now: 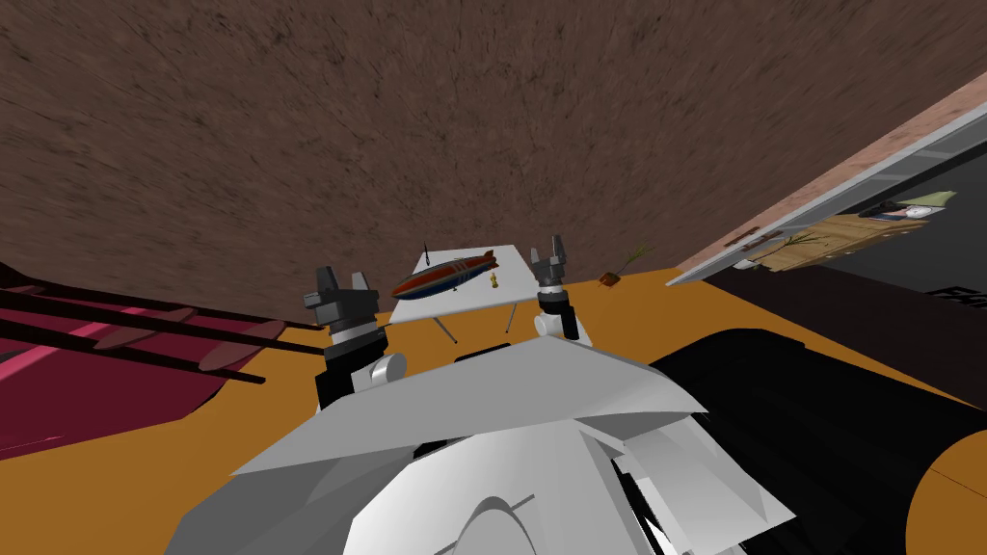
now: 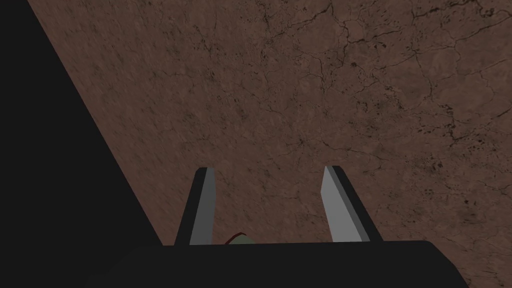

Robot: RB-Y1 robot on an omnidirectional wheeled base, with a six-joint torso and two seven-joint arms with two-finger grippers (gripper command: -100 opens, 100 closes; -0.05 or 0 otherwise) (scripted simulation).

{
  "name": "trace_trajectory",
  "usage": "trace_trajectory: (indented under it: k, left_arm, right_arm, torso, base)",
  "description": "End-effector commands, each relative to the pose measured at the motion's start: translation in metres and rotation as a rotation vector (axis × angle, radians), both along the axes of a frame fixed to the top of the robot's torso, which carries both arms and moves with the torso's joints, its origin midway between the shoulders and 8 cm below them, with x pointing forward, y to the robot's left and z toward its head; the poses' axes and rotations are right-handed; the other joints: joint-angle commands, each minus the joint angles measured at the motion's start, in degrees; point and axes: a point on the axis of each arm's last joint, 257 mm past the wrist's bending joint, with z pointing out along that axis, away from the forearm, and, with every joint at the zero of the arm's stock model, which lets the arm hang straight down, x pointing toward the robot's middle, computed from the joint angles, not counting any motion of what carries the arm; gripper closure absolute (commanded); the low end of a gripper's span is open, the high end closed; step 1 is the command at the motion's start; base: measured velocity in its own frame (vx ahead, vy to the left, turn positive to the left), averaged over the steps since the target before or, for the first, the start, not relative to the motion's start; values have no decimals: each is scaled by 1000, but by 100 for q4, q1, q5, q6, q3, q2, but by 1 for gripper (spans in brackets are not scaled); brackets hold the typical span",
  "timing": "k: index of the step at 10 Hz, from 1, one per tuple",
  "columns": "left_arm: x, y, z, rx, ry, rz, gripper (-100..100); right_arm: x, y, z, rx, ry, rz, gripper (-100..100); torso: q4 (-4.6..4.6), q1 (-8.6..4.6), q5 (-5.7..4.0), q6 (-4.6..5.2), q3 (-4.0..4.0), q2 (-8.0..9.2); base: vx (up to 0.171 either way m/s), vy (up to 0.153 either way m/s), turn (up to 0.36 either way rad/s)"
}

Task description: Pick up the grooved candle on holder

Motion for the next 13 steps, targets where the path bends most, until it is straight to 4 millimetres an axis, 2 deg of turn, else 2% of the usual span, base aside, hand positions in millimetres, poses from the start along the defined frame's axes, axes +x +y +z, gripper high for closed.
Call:
trace_trajectory:
  k: [1,13]
  left_arm:
    - [0,0,0,0,0,0,0]
    - [0,0,0,0,0,0,0]
  right_arm:
    - [8,-2,-6,35,31,33,-100]
    - [56,-16,-48,299,227,201,-100]
  torso:
    - [0,0,0,0,0,0]
    - [0,0,0,0,0,0]
  base:
    - [0,17,8]
    - [3,21,10]
